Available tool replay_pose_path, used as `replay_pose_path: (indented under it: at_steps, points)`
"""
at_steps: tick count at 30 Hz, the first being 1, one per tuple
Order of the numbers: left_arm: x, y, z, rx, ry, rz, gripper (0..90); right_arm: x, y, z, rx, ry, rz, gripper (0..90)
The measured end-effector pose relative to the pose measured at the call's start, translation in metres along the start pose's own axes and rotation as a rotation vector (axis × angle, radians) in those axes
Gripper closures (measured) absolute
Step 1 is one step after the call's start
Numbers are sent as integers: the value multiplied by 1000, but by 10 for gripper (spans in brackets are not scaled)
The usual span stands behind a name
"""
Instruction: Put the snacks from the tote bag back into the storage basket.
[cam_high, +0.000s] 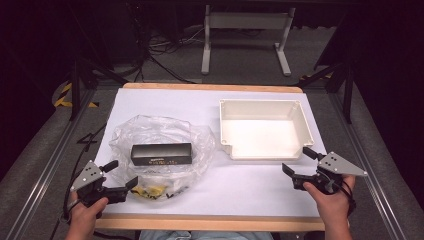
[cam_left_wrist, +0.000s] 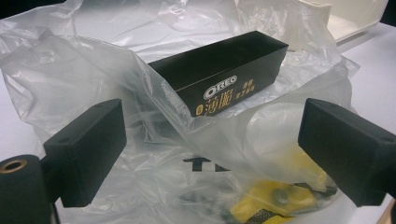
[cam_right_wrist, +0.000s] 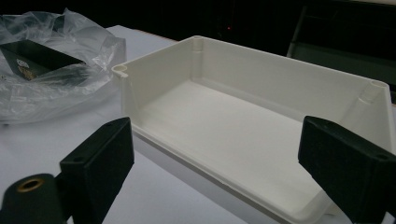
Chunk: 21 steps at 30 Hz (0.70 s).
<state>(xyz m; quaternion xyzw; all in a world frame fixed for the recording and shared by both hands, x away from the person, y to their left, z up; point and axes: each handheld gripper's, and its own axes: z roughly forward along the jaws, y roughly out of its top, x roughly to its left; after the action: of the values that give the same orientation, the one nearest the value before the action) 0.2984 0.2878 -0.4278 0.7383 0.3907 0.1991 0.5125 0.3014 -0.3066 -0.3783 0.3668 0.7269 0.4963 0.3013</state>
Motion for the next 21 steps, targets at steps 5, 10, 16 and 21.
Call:
replay_pose_path:
  at_steps: [5, 10, 16, 21]
  points:
    - [0, 0, 0, 0, 1, -2, 87, 2, 8, -5, -10, 8, -6, 120]
    - [1, 0, 1, -1, 1, -2, 87, 4, 16, -6, -10, 14, -20, 121]
    - [1, 0, 1, 2, -2, -3, 87, 4, 22, -4, 1, 30, -33, 129]
    - [1, 0, 1, 2, -2, -4, 87, 3, 27, -4, 13, 47, -38, 125]
